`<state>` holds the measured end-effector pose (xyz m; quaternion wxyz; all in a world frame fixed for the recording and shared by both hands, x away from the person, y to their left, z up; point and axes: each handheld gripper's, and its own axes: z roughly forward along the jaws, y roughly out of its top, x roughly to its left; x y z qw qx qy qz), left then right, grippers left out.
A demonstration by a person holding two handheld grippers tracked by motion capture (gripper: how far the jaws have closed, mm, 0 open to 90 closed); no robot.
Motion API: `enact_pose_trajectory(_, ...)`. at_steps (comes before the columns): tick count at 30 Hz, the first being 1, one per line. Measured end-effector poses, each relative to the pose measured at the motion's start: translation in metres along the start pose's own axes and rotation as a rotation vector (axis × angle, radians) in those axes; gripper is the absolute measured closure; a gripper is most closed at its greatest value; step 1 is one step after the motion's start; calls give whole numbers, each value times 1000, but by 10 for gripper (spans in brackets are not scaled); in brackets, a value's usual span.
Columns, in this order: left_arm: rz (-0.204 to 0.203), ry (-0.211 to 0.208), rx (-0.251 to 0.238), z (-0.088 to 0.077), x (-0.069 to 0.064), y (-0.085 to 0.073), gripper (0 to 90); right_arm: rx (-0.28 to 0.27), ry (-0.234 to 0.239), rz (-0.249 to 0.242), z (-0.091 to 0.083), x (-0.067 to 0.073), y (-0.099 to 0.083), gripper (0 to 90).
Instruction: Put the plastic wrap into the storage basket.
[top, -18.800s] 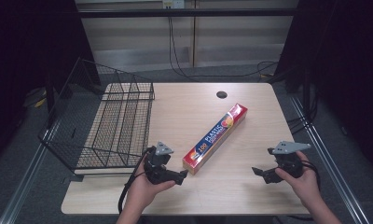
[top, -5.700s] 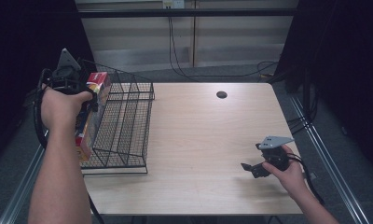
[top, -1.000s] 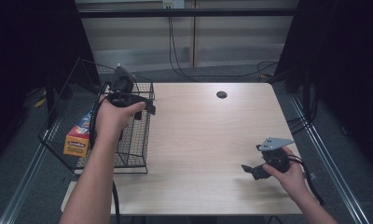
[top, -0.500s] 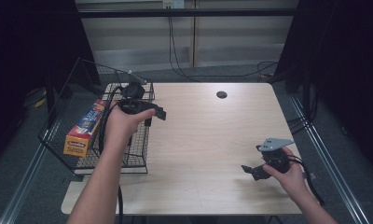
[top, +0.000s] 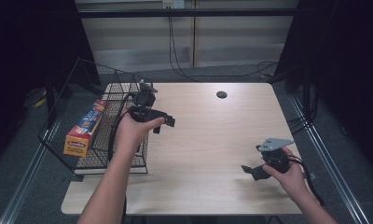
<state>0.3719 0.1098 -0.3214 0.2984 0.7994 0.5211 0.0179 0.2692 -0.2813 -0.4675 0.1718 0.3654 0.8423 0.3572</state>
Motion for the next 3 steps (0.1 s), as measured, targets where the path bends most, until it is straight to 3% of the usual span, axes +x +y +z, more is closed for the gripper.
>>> enact_pose_trajectory(1, -7, -1, -16, 2, -2, -1, 173, 0, 0, 0, 0, 0, 0, 23)
enact_pose_trajectory(3, 17, -4, -14, 4, -4, -3, 163, 2, 1, 0, 0, 0, 0, 23)
